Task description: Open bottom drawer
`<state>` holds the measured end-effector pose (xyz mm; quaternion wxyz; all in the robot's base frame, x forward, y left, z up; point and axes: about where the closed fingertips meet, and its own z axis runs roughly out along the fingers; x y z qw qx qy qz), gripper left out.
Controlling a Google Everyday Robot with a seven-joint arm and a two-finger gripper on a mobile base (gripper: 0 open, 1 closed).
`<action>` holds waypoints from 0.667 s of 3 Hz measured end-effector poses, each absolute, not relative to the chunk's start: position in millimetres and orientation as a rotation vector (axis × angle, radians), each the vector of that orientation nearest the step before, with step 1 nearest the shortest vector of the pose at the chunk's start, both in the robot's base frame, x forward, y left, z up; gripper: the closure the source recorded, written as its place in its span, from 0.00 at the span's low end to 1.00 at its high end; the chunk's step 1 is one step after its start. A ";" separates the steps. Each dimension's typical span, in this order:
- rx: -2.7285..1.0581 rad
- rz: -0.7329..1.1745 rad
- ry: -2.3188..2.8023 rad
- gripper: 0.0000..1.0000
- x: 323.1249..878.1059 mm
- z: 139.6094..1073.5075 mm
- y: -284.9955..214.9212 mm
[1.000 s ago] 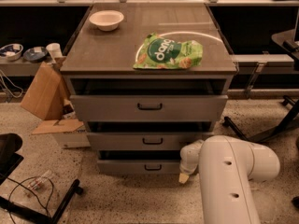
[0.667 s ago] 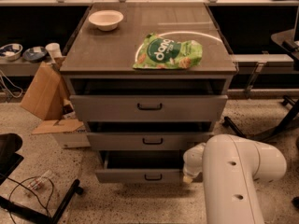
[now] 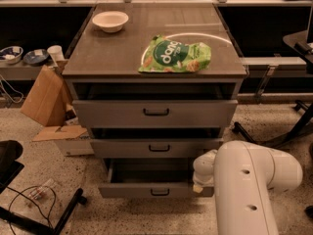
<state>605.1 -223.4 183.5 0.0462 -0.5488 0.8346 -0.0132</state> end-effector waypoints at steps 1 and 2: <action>-1.675 -0.040 2.548 1.00 605.1 183.5 -223.6; -1.630 -0.014 2.639 1.00 564.1 177.6 -235.6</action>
Offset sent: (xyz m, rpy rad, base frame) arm -0.2792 -0.0675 -0.0249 -0.0825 0.3511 -0.3798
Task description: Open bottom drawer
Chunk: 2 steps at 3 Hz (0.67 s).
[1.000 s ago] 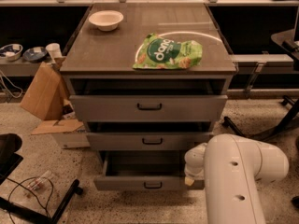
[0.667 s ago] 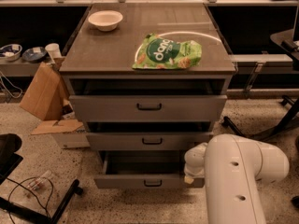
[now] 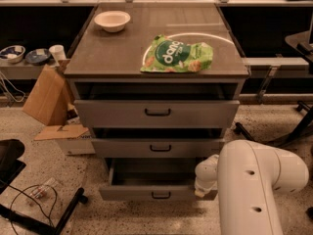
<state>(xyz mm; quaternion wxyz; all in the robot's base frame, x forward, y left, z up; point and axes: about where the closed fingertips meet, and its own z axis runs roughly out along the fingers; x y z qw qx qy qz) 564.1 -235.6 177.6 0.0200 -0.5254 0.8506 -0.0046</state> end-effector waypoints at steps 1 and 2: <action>-1.627 -0.013 2.644 1.00 562.9 182.9 -235.0; -1.585 0.003 2.721 1.00 531.5 180.4 -242.7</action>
Offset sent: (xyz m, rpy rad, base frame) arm -0.3506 -0.0829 -0.0007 -0.1493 0.4627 -0.5290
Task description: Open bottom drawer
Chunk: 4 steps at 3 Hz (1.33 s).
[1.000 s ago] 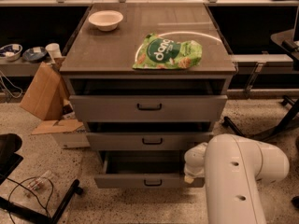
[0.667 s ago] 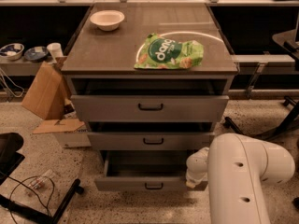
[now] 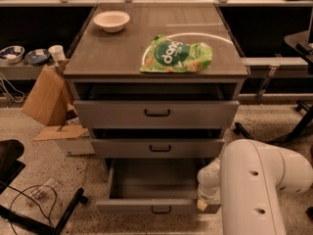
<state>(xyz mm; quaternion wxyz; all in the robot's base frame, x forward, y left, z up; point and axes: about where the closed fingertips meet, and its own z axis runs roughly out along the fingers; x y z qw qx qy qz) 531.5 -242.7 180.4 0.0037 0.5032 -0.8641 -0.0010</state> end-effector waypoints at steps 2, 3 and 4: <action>1.534 -0.010 -2.708 1.00 514.6 179.6 -245.6; 1.526 -0.011 -2.707 1.00 511.8 179.6 -245.7; 1.497 -0.015 -2.706 1.00 501.6 179.2 -245.5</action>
Offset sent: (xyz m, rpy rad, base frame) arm -0.4093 -0.0986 0.0141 -0.1933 0.5137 -0.5850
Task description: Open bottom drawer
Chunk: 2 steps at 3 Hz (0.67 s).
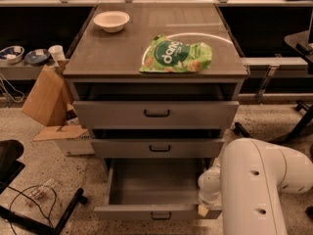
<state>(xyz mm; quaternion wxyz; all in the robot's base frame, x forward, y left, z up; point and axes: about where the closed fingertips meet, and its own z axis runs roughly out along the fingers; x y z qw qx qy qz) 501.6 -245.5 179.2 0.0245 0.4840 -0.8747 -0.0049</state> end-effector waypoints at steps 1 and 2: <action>1.497 -0.015 -2.706 0.83 501.6 179.2 -245.5; 1.497 -0.015 -2.706 0.52 501.6 179.2 -245.5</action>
Offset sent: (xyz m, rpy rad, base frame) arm 0.0000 0.0000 0.0000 0.0000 0.0000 0.0000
